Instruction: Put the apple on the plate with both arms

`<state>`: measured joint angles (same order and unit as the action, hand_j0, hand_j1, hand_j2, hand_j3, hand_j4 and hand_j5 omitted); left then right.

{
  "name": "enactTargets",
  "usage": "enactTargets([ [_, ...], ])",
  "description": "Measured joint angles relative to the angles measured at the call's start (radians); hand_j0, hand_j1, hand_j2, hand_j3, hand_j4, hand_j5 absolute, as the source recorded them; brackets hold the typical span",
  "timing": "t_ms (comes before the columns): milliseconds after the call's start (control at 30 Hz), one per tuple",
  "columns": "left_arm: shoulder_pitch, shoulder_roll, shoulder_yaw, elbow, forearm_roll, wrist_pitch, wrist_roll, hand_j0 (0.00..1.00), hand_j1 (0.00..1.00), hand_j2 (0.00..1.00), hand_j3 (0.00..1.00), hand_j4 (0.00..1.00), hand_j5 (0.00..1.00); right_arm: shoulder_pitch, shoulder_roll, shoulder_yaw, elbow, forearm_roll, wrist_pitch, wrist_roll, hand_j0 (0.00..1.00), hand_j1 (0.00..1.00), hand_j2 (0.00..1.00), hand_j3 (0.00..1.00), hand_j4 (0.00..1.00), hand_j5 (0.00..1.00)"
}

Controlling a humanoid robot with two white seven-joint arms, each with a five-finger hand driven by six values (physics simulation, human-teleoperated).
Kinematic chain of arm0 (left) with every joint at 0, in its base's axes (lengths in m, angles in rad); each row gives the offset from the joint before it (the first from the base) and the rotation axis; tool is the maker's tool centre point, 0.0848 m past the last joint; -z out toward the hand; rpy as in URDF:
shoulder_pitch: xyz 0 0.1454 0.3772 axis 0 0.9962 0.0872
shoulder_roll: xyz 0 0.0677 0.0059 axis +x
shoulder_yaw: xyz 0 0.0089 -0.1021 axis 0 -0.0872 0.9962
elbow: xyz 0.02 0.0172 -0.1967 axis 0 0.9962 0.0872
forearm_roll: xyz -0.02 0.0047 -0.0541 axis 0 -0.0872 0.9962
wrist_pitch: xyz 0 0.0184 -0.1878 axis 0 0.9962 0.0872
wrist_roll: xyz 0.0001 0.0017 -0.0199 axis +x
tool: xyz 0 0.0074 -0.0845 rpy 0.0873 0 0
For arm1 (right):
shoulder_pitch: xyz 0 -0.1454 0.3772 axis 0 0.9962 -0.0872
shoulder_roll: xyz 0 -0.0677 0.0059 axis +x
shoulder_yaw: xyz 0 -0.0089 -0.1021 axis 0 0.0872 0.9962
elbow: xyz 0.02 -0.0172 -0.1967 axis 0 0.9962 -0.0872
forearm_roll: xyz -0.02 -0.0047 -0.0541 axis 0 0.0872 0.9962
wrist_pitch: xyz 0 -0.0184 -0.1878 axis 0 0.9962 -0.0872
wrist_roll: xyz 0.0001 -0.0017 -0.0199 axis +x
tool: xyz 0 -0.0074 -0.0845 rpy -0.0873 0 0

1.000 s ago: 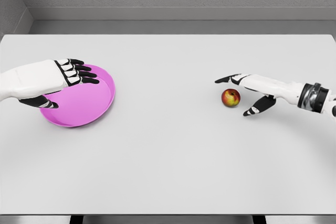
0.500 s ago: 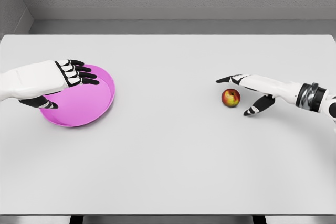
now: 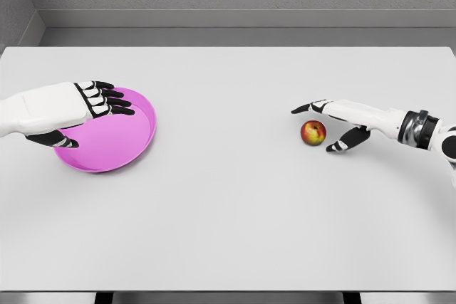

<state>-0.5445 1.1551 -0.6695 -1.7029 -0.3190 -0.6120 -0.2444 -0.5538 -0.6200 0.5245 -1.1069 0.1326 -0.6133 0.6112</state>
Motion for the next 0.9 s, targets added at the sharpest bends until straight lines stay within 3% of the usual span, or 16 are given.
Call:
enactTargets([
  [300, 0.0, 0.0, 0.0, 0.0, 0.0, 0.0, 0.0, 1.0, 1.0, 1.0, 1.0, 1.0, 1.0, 0.0, 0.001, 0.002, 0.0, -0.001, 0.0, 0.0, 0.71, 0.71, 0.71, 0.71, 0.71, 0.71],
  [500, 0.0, 0.0, 0.0, 0.0, 0.0, 0.0, 0.0, 1.0, 1.0, 1.0, 1.0, 1.0, 1.0, 0.0, 0.001, 0.002, 0.0, 0.0, 0.0, 0.0, 0.65, 0.65, 0.65, 0.65, 0.65, 0.65],
  [567, 0.0, 0.0, 0.0, 0.0, 0.0, 0.0, 0.0, 1.0, 1.0, 1.0, 1.0, 1.0, 1.0, 0.002, 0.001, 0.002, 0.0, -0.002, 0.0, 0.0, 0.59, 0.59, 0.59, 0.59, 0.59, 0.59],
  [900, 0.0, 0.0, 0.0, 0.0, 0.0, 0.0, 0.0, 1.0, 1.0, 1.0, 1.0, 1.0, 1.0, 0.002, 0.003, 0.006, -0.002, -0.008, 0.003, -0.002, 0.56, 0.56, 0.56, 0.56, 0.56, 0.56],
])
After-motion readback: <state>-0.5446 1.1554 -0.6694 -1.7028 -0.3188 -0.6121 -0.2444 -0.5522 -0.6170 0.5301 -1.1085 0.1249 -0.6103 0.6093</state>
